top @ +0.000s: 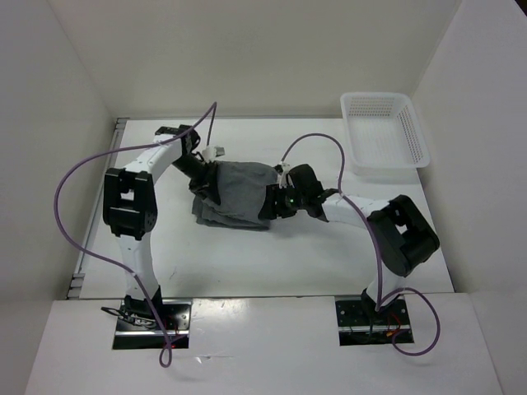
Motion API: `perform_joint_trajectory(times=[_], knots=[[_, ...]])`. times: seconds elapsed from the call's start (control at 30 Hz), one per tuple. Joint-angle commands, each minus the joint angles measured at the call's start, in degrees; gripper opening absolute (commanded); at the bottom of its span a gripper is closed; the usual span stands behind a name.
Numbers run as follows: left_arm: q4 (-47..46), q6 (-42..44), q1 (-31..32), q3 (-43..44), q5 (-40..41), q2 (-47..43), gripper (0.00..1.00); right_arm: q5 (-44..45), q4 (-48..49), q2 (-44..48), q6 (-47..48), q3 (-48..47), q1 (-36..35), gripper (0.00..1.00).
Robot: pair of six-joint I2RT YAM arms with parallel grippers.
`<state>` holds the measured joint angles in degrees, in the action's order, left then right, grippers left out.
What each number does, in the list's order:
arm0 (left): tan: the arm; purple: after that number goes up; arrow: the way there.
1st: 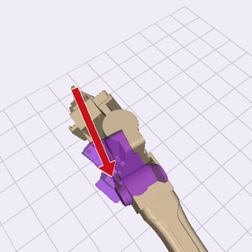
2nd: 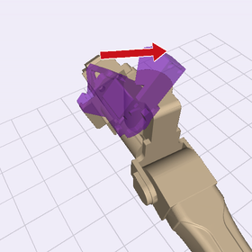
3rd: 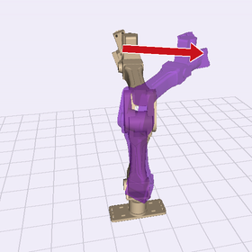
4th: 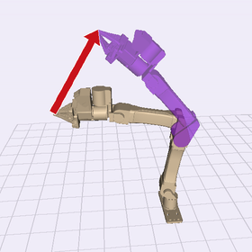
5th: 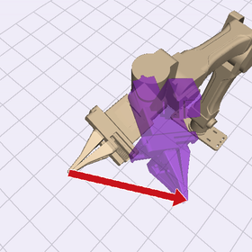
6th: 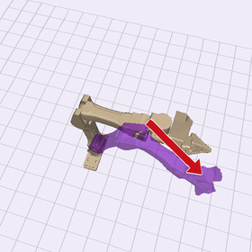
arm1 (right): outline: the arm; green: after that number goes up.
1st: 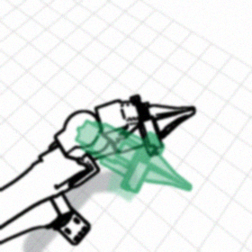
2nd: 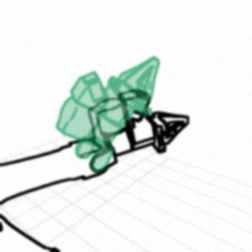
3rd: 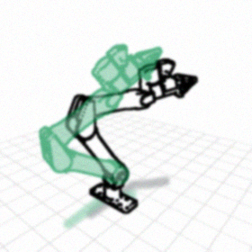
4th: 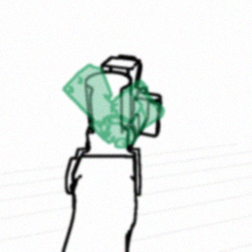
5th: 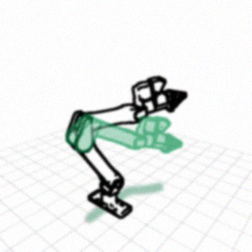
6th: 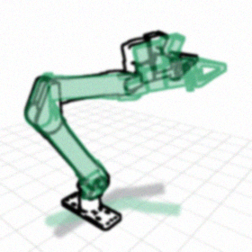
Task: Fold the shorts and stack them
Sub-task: Fold the shorts
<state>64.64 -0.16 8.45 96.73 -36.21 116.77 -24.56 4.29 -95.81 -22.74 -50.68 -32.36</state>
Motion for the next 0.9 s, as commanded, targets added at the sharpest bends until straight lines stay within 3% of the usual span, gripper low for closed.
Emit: perform_joint_trajectory(times=[0.0,0.2,0.3,0.33,0.43,0.47,0.5,0.57,0.7,0.87], knots=[[5.4,0.2,-0.3,-2.2,-1.1,3.5,0.22,3.3,3.7,-1.0,-2.8,0.1,0.2,0.61],[0.1,0.2,-0.8,-5.8,8.2,5.6,0.38,4.3,2.8,-1.0,-1.6,-1.3,0.2,0.62],[0.1,0.2,-2.0,-4.8,8.3,2.8,0.54,7.1,-0.8,-0.3,4.2,-4.7,0.8,0.59],[0.1,0.2,-2.0,-4.2,8.3,1.9,0.64,7.6,-1.7,-0.3,4.7,-6.4,1.3,0.57],[0.1,0.2,-3.3,-1.8,10.4,-1.3,0.70,9.1,-4.1,0.2,5.2,-9.2,3.1,0.56],[0.1,0.2,-4.0,0.0,10.5,-2.6,0.84,9.1,-4.1,0.2,5.3,-9.2,3.8,0.56],[0.1,0.2,-4.0,1.0,10.5,-3.1,0.90,9.1,-4.1,-0.6,5.3,-9.9,3.8,0.63],[-0.4,0.2,-4.5,3.7,10.5,-3.9,1.00,6.7,-3.3,-2.3,5.3,-10.6,4.3,0.67],[-5.0,0.2,-4.5,5.0,12.0,-3.2,1.00,3.1,-2.1,-5.6,1.7,-12.0,4.3,0.73],[-10.3,0.2,-4.5,4.0,11.3,1.1,1.00,4.5,-1.2,-6.2,-3.0,-10.2,4.8,0.73]])
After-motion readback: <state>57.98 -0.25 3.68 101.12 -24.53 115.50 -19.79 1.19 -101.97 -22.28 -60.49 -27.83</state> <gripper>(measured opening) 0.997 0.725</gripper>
